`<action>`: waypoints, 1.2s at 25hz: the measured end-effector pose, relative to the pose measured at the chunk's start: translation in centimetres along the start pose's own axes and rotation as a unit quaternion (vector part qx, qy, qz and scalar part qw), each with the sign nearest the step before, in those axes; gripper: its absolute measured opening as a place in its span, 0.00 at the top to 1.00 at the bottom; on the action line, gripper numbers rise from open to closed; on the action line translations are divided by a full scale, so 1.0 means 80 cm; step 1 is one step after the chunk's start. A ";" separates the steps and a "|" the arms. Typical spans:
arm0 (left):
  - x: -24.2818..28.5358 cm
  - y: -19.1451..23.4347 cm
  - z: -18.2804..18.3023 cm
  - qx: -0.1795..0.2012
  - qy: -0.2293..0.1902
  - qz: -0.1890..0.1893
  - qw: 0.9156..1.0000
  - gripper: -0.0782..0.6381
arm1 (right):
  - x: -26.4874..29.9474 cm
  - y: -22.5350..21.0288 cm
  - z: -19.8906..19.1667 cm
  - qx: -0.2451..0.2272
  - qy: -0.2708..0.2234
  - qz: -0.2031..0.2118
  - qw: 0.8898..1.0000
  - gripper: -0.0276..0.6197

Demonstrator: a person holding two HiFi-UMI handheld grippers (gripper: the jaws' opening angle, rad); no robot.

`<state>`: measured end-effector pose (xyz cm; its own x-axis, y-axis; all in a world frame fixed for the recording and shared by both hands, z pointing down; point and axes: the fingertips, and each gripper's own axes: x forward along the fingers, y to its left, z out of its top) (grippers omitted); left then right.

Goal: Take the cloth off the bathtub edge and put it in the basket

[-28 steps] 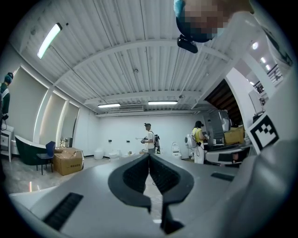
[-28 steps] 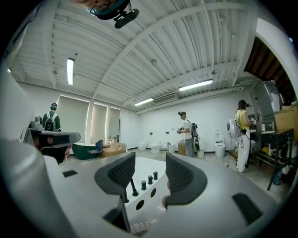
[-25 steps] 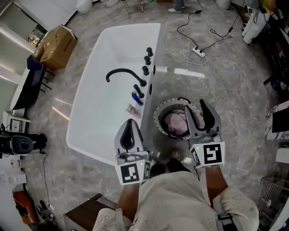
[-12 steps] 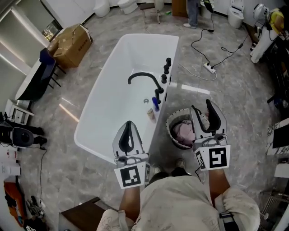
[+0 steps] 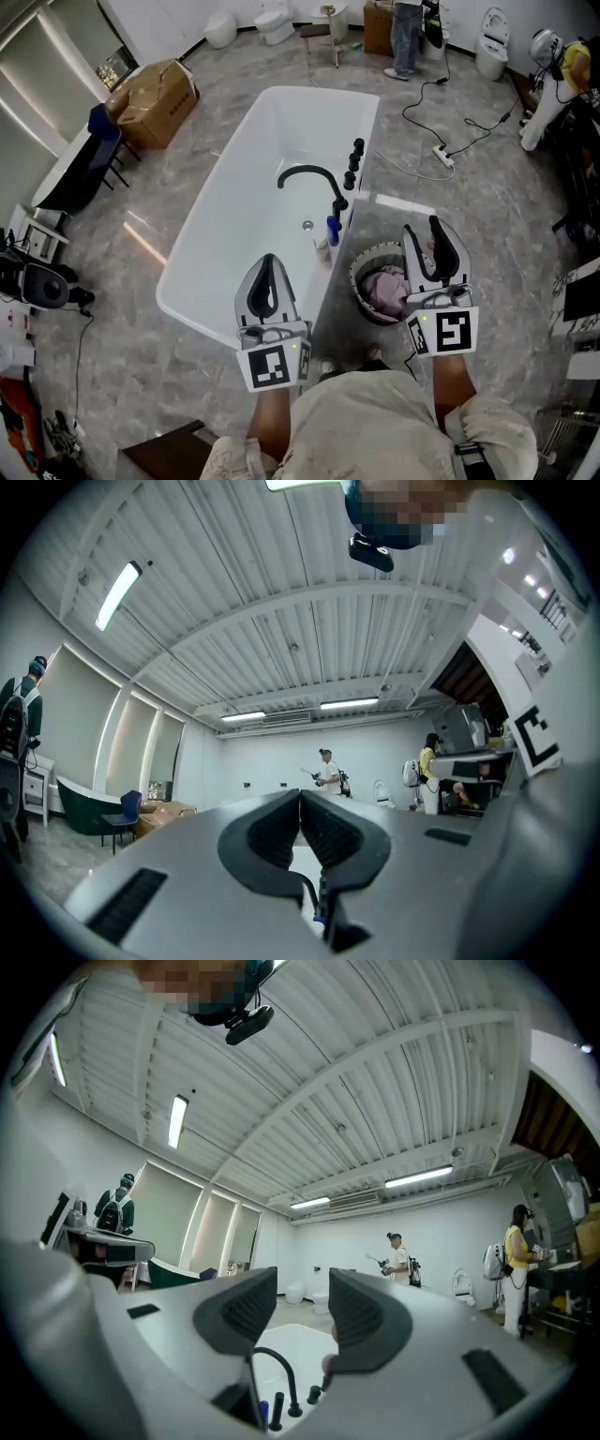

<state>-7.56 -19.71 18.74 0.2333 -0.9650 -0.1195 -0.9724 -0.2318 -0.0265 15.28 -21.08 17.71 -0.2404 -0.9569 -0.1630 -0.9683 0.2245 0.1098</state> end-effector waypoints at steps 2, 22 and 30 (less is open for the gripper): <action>0.002 0.002 0.000 -0.002 -0.001 -0.001 1.000 0.89 | 0.002 0.001 0.001 -0.002 -0.002 -0.002 1.000 0.73; 0.014 -0.007 -0.007 -0.005 -0.001 -0.004 1.000 0.89 | 0.006 -0.009 -0.007 0.003 -0.005 -0.015 1.000 0.97; 0.017 -0.018 -0.006 -0.005 0.000 -0.009 1.000 0.89 | 0.004 -0.015 -0.009 0.001 0.000 -0.011 1.000 0.97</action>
<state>-5.82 -20.70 19.05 0.2507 -0.9606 -0.1201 -0.9680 -0.2503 -0.0188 16.42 -21.83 18.23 -0.2181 -0.9618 -0.1656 -0.9737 0.2030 0.1036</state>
